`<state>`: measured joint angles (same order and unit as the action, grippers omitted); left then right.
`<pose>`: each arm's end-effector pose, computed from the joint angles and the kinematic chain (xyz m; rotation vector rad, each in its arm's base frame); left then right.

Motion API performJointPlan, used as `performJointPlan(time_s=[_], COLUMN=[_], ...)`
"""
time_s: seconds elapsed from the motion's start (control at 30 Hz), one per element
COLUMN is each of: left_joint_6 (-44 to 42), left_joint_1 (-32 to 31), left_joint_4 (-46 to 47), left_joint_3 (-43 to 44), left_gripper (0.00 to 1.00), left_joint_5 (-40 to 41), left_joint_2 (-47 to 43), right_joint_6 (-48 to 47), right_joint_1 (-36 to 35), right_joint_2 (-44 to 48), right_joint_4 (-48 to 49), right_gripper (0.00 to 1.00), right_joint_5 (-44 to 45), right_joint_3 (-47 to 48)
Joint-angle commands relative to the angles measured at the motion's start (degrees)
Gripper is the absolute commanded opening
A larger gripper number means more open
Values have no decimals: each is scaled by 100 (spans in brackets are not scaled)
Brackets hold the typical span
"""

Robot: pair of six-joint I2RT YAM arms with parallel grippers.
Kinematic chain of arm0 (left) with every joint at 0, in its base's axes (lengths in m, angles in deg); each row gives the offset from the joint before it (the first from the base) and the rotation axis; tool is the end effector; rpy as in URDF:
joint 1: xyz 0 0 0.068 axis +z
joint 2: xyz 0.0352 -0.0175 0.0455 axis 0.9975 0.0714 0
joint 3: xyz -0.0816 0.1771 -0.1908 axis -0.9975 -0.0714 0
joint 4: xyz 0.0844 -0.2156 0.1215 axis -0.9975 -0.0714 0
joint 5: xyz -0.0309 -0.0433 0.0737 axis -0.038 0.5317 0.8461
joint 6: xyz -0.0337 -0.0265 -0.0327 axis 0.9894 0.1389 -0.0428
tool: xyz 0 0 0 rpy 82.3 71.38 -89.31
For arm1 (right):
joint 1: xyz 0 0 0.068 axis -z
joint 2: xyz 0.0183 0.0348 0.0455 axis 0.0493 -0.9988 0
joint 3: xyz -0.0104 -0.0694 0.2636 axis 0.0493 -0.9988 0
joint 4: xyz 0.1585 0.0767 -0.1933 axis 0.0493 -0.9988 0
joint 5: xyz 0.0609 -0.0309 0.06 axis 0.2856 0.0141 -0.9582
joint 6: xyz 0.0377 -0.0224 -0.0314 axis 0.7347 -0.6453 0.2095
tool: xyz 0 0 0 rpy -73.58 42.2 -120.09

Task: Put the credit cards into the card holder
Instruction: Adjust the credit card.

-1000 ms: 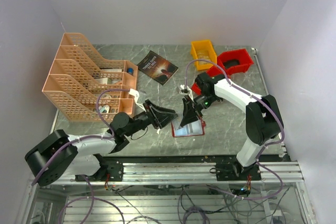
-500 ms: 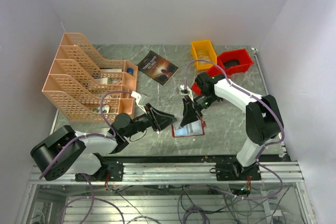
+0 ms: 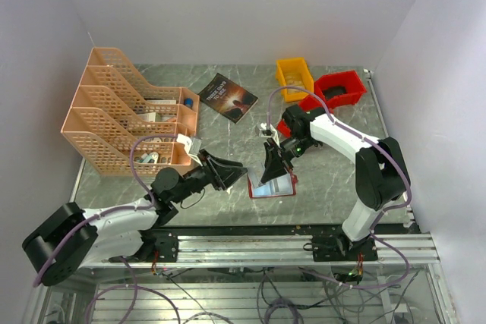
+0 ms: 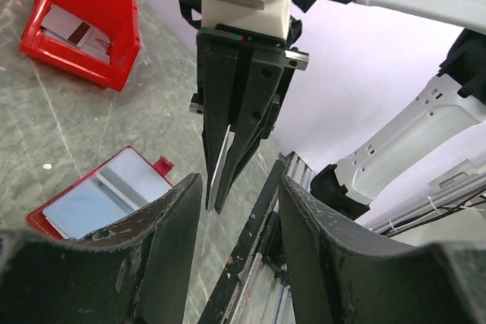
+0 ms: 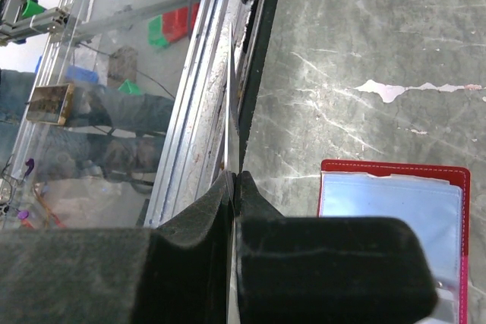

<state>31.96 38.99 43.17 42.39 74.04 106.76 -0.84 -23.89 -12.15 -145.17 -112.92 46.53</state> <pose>0.1328 -0.1523 0.2173 0.2032 1.5383 -1.4565 0.2517 0.1641 0.2202 -1.5717 1.7850 1.6243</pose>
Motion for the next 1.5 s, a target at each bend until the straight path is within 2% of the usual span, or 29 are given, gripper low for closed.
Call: performJointPlan(time_s=[0.0,0.23,0.43,0.57,0.97,1.47], left_joint_6=[-51,102,322,402,237,263], left_joint_1=[51,36,3,-27,-46,-61], left_joint_4=[114,845,1661,1992,1286,1356], left_joint_3=[0,185,296,333,418,563], left_gripper=[56,56,44,42,38,35], left_joint_5=[103,-138,-364,-370,-270,-445], left_joint_2=[214,1008,1740,1993,1481,1809], right_joint_6=[-26,-17,-12,44,93,71], right_joint_1=[-24,-26,-26,-31,-35,-35], right_joint_2=[16,-3,-45,-51,-65,-34], right_joint_4=[-18,-1,-5,43,87,79], right_gripper=[0,0,0,0,0,0], right_joint_5=[-98,-99,-88,-73,-37,-46], right_joint_3=[104,93,96,82,74,93])
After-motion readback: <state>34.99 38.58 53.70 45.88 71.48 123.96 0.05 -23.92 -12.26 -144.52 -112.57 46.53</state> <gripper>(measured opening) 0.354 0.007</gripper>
